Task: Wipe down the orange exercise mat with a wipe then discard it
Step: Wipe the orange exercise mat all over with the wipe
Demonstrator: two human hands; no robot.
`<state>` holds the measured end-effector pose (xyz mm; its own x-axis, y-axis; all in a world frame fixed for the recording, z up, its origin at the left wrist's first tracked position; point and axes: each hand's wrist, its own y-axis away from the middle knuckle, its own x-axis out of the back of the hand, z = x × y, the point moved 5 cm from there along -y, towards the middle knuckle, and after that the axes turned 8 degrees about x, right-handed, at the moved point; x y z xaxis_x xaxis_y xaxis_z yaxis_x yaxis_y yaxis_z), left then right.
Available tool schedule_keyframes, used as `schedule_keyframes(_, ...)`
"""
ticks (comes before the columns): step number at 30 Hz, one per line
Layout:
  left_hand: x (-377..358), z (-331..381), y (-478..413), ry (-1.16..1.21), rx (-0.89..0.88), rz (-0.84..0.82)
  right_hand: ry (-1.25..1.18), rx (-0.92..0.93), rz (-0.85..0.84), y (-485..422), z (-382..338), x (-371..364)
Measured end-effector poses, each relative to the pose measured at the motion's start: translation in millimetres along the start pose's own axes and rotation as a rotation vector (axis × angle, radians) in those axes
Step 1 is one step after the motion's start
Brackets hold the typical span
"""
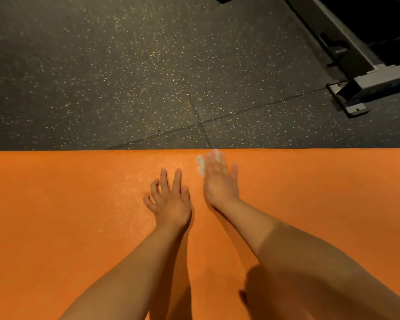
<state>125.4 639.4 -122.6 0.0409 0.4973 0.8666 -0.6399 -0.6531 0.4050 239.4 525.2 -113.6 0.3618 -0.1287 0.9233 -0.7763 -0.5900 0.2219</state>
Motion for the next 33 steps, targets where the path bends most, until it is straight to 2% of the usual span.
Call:
schedule_keyframes(2,-1,-1,0,-0.003,-0.001,0.003,-0.056,-0.224,0.076,1,25,7)
schedule_keyframes(5,-4,-1,-3,0.016,0.017,0.003,-0.098,-0.265,0.088,-8,17,5)
schedule_keyframes(10,-2,-5,-5,0.100,-0.029,0.041,-0.118,0.053,-0.037,-27,-42,-8)
schedule_keyframes(14,3,-13,-5,0.199,-0.083,0.004,-0.030,0.193,-0.135,-22,-51,-16)
schedule_keyframes(17,8,-17,-2,0.324,-0.100,0.003,-0.024,0.261,-0.186,-9,-58,-22)
schedule_keyframes(19,12,-22,9,0.392,-0.089,0.078,-0.036,0.309,-0.201,6,-68,-27)
schedule_keyframes(22,5,-48,44,0.301,0.032,0.249,-0.002,0.382,-0.218,34,-84,-39)
schedule_keyframes(24,-5,-71,72,0.249,0.100,0.293,0.053,0.431,-0.240,54,-92,-50)
schedule_keyframes(26,-12,-90,96,0.251,0.097,0.284,0.078,0.483,-0.242,75,-99,-58)
schedule_keyframes(30,-24,-95,131,0.317,-0.052,0.223,0.113,0.560,-0.279,123,-98,-68)
schedule_keyframes(33,-37,-87,162,0.273,-0.020,0.197,0.131,0.559,-0.300,158,-83,-68)
